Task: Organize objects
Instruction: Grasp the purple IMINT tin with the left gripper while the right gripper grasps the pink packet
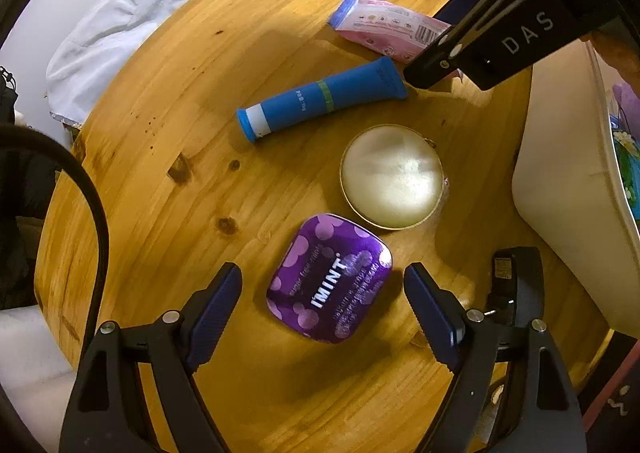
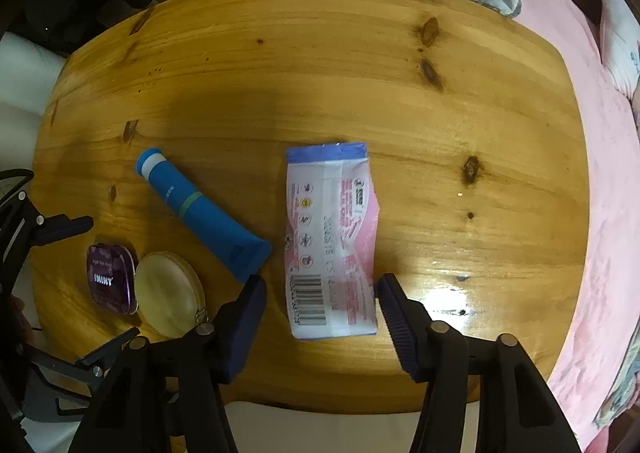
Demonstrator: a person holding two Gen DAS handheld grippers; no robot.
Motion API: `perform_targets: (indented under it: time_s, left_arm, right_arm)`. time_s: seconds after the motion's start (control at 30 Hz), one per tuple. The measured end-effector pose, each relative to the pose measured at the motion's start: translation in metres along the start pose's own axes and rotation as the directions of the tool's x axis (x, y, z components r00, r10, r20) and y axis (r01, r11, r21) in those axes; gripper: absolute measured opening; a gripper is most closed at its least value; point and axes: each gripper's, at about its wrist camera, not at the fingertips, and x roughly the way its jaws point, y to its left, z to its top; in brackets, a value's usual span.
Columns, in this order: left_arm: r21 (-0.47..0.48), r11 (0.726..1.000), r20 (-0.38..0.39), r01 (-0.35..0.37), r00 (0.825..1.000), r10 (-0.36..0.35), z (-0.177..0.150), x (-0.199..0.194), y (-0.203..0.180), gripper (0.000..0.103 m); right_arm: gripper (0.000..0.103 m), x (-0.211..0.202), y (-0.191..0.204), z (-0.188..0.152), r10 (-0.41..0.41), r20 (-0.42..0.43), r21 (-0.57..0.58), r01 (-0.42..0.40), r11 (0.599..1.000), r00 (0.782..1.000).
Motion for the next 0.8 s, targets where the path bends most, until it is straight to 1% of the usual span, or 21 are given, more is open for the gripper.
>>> perform_targets:
  time_s: [0.07, 0.13, 0.2, 0.23, 0.27, 0.37, 0.47, 0.5, 0.53, 0.63, 0.8]
  left_arm:
    - [0.003, 1.0, -0.009, 0.006, 1.0, -0.005, 0.001, 0.003, 0.0, 0.076]
    - [-0.002, 1.0, -0.003, 0.024, 1.0, -0.024, 0.002, 0.003, 0.001, 0.074]
    - [-0.001, 1.0, 0.006, 0.026, 1.0, -0.026, 0.003, 0.002, 0.0, 0.071]
    - [0.002, 1.0, 0.014, 0.027, 1.0, -0.027, 0.003, 0.001, -0.002, 0.065]
    - [0.005, 1.0, 0.021, 0.024, 0.999, -0.024, 0.003, 0.0, -0.003, 0.063]
    - [0.004, 1.0, 0.024, 0.013, 1.0, -0.013, 0.002, -0.001, -0.008, 0.062]
    - [0.002, 1.0, 0.033, -0.018, 0.999, 0.018, 0.0, -0.002, -0.013, 0.062]
    - [-0.002, 1.0, 0.036, -0.024, 0.999, 0.024, -0.001, -0.003, -0.015, 0.061]
    - [-0.01, 1.0, 0.04, -0.028, 0.999, 0.028, -0.002, -0.005, -0.016, 0.058]
    - [-0.049, 0.998, 0.039, -0.04, 0.998, 0.042, -0.006, -0.012, -0.017, 0.056]
    - [-0.124, 0.991, 0.069, -0.046, 0.996, 0.055, -0.013, -0.035, -0.015, 0.056]
  right_arm:
    - [0.051, 0.0, 0.001, -0.001, -0.012, 0.001, -0.006, 0.012, 1.0, 1.0]
    - [0.045, 0.0, 0.002, -0.002, -0.026, 0.002, -0.013, 0.026, 1.0, 1.0]
    - [0.043, 0.0, 0.002, -0.004, -0.028, 0.004, -0.012, 0.028, 1.0, 1.0]
    - [0.042, 0.0, 0.001, -0.005, -0.023, 0.003, -0.008, 0.023, 1.0, 1.0]
    - [0.042, 0.0, 0.001, -0.006, -0.021, 0.002, -0.004, 0.021, 1.0, 1.0]
    - [0.04, -0.001, -0.001, -0.011, -0.013, 0.008, 0.013, 0.013, 1.0, 1.0]
    - [0.04, -0.003, -0.003, -0.016, 0.002, 0.018, 0.035, -0.003, 0.999, 1.0]
    - [0.039, -0.004, -0.003, -0.017, 0.004, 0.023, 0.04, -0.005, 0.999, 1.0]
    - [0.039, -0.007, -0.004, -0.019, 0.005, 0.032, 0.046, -0.006, 0.999, 0.999]
    - [0.039, -0.018, -0.005, -0.025, 0.008, 0.058, 0.061, -0.011, 0.998, 0.998]
    - [0.039, -0.044, -0.006, -0.032, -0.005, 0.109, 0.072, -0.003, 0.997, 0.994]
